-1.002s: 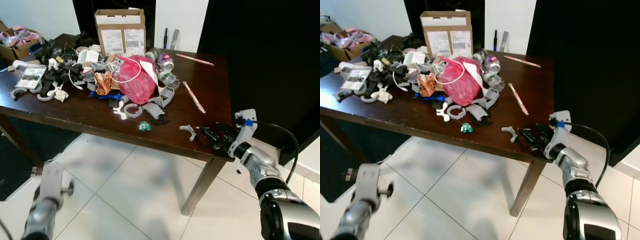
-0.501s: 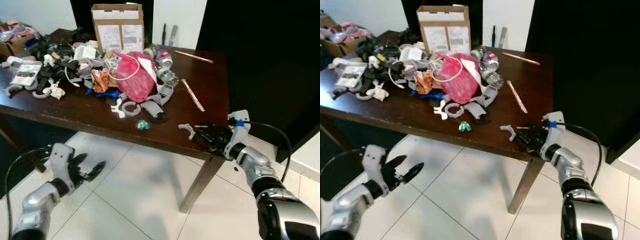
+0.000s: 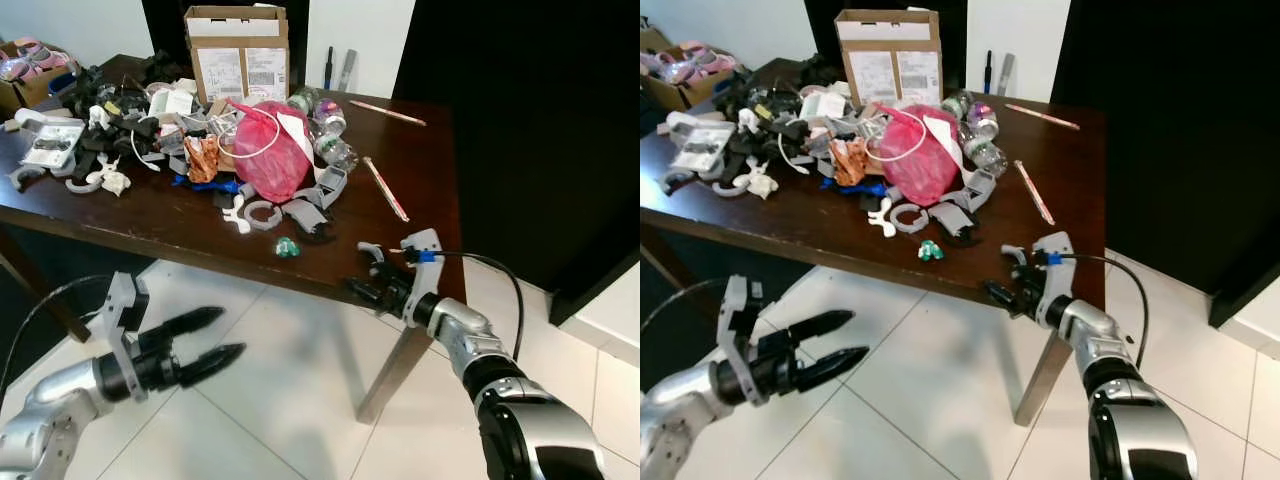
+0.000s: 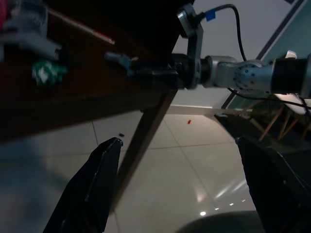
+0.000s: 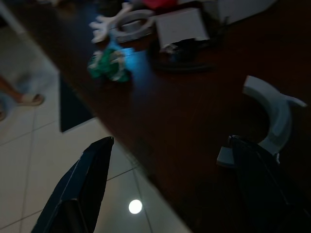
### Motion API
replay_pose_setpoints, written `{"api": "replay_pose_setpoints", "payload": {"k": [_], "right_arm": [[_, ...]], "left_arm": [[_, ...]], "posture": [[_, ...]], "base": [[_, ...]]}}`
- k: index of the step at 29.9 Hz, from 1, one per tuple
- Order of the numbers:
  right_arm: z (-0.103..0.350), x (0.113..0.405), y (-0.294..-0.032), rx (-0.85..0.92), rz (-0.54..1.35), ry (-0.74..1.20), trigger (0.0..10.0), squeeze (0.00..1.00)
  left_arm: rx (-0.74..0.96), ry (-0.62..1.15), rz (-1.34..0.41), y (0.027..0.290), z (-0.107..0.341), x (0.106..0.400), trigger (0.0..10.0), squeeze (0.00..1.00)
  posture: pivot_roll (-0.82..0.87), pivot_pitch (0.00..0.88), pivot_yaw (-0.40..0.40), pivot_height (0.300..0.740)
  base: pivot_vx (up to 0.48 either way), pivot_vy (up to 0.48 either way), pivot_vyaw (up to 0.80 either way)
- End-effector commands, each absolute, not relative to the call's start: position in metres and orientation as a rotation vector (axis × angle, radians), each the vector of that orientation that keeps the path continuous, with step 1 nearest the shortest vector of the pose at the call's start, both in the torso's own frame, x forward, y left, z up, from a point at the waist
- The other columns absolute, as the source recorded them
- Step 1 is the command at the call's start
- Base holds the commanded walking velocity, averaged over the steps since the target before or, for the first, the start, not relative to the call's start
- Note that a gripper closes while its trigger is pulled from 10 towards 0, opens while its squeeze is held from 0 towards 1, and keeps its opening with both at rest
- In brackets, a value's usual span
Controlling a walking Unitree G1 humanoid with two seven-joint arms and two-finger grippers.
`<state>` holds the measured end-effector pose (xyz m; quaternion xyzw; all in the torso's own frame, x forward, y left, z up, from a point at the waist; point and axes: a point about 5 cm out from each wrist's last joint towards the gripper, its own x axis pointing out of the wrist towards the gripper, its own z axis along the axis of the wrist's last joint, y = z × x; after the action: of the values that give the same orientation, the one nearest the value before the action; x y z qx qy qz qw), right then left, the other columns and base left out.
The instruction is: Picking trash to rubbish bin
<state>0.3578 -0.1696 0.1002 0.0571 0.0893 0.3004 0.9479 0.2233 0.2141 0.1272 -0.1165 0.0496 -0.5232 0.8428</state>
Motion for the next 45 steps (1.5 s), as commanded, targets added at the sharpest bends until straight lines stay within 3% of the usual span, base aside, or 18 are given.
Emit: {"api": "replay_pose_setpoints", "payload": {"k": [1, 18, 35, 45], "right_arm": [[0.097, 0.358, -0.172, 0.14, 0.571, 0.207, 10.0, 0.0], [0.108, 0.37, -0.14, 0.193, 0.443, 0.123, 10.0, 0.0], [0.129, 0.383, -0.156, 0.121, 0.225, 0.047, 10.0, 0.0], [0.135, 0.386, -0.14, 0.079, 0.254, 0.032, 10.0, 0.0]], "left_arm": [[-0.235, 0.14, -1.112, 0.217, 0.13, 0.219, 10.0, 0.0], [-0.265, 0.172, -1.134, 0.205, 0.13, 0.215, 10.0, 0.0], [-0.279, 0.168, -1.182, 0.193, 0.133, 0.215, 10.0, 0.0], [-0.265, 0.173, -1.181, 0.192, 0.134, 0.215, 10.0, 0.0]], "posture": [[0.19, 0.115, -0.038, 0.74], [0.19, 0.135, -0.045, 0.74], [0.19, 0.143, -0.049, 0.74], [0.18, 0.146, -0.054, 0.74]], "base": [[0.0, 0.0, 0.0], [0.0, 0.0, 0.0], [0.0, 0.0, 0.0], [0.0, 0.0, 0.0]]}}
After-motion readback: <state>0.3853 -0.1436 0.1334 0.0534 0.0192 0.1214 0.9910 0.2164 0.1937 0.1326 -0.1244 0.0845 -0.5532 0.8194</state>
